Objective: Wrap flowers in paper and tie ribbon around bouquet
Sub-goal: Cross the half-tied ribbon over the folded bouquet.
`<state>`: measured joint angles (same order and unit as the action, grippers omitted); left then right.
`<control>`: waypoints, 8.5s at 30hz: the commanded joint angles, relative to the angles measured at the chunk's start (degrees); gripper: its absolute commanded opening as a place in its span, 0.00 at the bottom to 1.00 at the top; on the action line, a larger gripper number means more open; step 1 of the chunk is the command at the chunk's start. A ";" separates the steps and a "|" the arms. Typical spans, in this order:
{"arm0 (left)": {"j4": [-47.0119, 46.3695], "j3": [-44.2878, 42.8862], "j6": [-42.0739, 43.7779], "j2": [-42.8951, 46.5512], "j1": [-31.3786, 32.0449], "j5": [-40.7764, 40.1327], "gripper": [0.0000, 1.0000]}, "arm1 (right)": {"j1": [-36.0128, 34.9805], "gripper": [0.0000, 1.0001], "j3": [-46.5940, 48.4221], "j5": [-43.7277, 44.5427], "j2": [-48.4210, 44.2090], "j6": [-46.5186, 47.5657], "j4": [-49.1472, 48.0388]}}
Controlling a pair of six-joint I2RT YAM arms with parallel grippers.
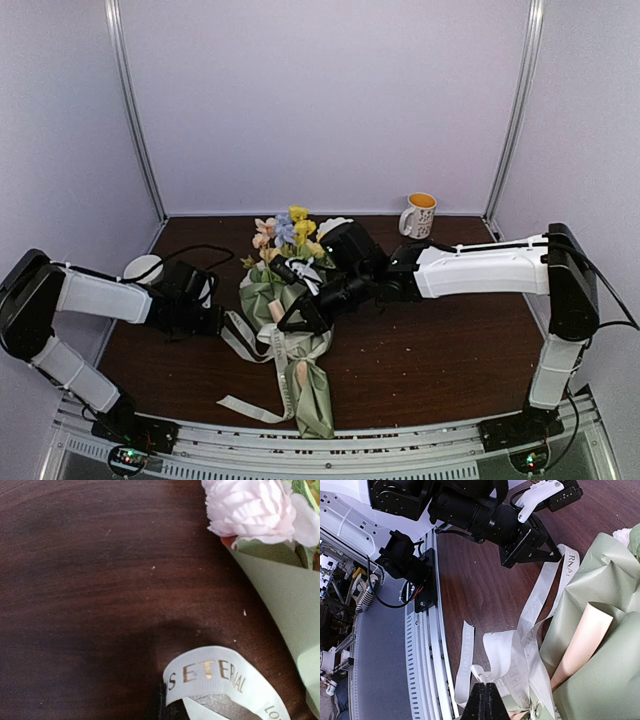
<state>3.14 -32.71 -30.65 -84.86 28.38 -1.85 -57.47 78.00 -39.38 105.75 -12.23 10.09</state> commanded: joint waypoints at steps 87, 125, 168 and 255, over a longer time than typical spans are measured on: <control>22.61 -50.19 36.80 -11.78 42.46 -9.88 0.54 | 4.13 0.00 6.46 9.66 1.41 -0.48 6.41; 41.16 -53.54 57.17 -20.28 50.12 -3.67 0.98 | 4.19 0.00 6.61 10.12 1.65 0.21 7.25; 19.25 -44.57 50.12 -8.52 47.43 3.05 0.98 | 4.20 0.00 6.11 10.18 0.61 -0.33 7.27; -28.82 9.24 16.15 17.09 22.77 12.09 0.00 | -0.49 0.46 -4.52 19.59 -2.13 -10.69 8.67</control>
<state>-22.68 -23.66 -14.28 -68.03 51.46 9.85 -57.49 70.39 -23.11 102.43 -23.86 16.69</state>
